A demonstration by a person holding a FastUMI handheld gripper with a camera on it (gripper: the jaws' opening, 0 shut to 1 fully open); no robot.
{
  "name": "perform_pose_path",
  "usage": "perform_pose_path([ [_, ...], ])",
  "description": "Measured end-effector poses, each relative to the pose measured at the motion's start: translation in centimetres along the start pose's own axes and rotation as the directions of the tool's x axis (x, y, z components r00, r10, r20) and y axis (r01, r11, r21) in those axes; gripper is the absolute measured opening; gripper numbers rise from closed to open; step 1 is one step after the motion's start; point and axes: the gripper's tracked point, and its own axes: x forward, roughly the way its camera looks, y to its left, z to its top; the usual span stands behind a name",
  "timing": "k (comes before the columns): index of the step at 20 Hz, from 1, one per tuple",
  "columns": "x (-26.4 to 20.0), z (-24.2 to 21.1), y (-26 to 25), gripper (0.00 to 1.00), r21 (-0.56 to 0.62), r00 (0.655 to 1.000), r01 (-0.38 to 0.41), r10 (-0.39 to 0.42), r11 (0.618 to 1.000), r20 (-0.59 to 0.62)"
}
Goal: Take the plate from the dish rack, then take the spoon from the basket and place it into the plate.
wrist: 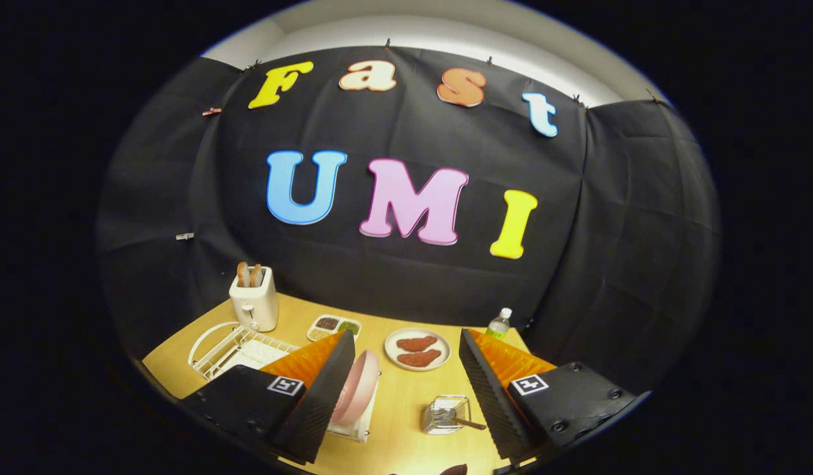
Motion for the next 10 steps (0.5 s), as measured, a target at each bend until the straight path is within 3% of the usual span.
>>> perform_pose_path([
  [4, 4.7, -5.9, 2.4, 0.98, 0.039, 0.977, 0.001, 0.008, 0.999, -0.213],
  [8, 8.6, -12.2, 3.5, 0.95, 0.068, 0.912, 0.017, 0.012, 0.998, -0.410],
  [10, 9.8, -14.9, 4.3, 0.89, 0.104, 0.881, 0.045, 0.009, 0.994, -0.474],
])
